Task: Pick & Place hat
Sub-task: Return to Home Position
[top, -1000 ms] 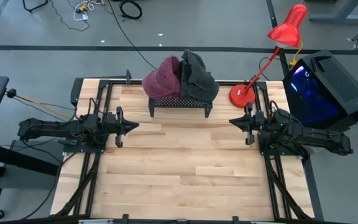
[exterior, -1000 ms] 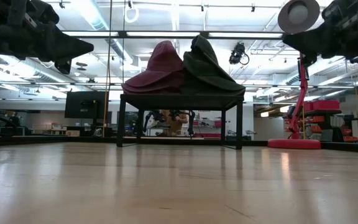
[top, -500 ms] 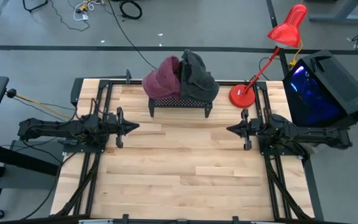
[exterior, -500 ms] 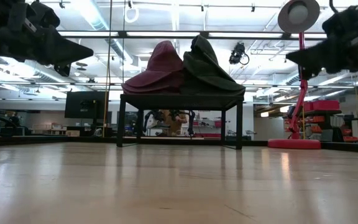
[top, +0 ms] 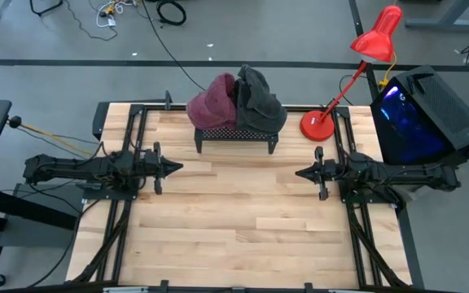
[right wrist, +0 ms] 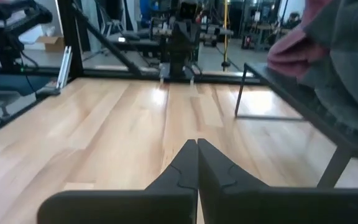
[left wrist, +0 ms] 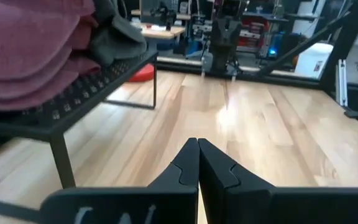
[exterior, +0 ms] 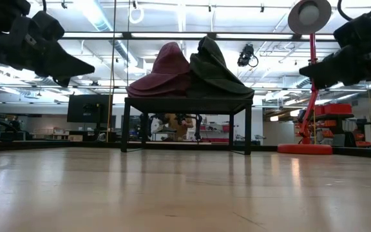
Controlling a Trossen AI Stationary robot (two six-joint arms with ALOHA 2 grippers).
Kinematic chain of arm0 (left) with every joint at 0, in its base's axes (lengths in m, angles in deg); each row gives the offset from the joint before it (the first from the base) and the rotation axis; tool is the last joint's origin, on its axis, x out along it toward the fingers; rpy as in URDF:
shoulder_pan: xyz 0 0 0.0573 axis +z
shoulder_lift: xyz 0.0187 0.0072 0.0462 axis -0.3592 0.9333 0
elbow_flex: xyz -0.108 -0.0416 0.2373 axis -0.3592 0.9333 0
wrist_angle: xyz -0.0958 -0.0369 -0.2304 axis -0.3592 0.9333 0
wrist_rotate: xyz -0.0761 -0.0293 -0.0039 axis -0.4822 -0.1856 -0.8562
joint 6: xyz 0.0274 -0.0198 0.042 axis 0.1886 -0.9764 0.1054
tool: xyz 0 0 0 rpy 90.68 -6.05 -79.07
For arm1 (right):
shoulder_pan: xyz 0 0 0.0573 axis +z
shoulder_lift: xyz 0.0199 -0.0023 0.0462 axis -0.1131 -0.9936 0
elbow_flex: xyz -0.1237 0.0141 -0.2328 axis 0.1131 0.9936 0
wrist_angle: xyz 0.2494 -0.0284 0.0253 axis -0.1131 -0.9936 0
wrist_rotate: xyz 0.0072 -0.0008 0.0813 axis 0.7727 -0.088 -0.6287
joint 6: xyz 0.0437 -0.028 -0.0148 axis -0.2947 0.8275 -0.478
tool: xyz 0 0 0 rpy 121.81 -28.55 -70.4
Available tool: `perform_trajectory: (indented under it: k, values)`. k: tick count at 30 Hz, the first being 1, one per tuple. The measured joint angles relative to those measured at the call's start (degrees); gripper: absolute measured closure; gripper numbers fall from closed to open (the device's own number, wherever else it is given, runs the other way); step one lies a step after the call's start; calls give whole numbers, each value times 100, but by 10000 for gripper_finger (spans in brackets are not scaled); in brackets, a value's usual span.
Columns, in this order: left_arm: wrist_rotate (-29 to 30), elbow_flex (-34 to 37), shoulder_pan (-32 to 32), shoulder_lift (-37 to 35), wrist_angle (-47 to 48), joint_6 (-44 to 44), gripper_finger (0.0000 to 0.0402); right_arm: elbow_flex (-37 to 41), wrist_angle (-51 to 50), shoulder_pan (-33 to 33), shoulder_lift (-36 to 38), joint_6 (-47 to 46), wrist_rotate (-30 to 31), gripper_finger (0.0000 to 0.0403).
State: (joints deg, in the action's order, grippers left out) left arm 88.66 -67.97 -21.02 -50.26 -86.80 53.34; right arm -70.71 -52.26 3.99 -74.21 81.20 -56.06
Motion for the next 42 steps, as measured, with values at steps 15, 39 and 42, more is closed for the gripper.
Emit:
perform_trajectory:
  k: [15, 39, 42]
  values:
    - [-127, 0, 0, 11, 183, -141, 399, 0, -212, 0, 0, -754, -53, 381]
    - [-1952, -2, -2, -2, -1121, 458, 400, -2, -211, -1, 0, -767, -53, 380]
    - [-1952, 22, -2, 0, -1461, 508, 400, -4, -212, 0, 2, -767, -53, 379]
